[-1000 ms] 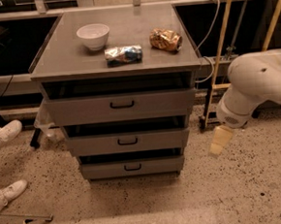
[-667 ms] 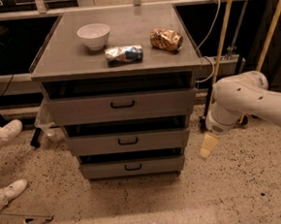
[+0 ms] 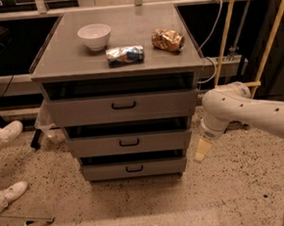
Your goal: Open middle drawer
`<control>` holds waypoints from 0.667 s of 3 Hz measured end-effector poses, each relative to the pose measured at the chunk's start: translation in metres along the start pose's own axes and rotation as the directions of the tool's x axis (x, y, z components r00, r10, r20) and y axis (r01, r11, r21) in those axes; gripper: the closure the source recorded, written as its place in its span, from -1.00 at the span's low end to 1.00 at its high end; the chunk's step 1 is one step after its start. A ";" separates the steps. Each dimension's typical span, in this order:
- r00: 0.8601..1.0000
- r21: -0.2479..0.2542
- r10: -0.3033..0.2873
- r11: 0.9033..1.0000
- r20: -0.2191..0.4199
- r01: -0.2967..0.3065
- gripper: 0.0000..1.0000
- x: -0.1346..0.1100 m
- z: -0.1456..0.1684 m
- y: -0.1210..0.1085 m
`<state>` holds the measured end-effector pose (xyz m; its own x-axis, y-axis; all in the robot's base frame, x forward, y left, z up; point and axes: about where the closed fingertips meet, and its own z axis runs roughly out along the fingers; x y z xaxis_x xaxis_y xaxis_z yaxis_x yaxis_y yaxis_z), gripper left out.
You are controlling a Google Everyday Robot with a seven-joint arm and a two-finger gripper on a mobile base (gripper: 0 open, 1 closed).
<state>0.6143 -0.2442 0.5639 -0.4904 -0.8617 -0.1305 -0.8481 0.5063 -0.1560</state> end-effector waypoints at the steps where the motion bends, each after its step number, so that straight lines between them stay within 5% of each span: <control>1: 0.997 0.024 -0.061 0.998 0.037 0.060 -1.00 -0.015 0.020 0.014; 2: 0.975 0.075 -0.191 0.980 0.112 0.184 -1.00 -0.065 0.055 0.030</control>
Offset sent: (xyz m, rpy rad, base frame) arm 0.0403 0.1410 -0.0818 0.0604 -0.2331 0.3611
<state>0.6314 -0.1708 0.5140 -0.2933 -0.9333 -0.2073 -0.9063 0.3404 -0.2504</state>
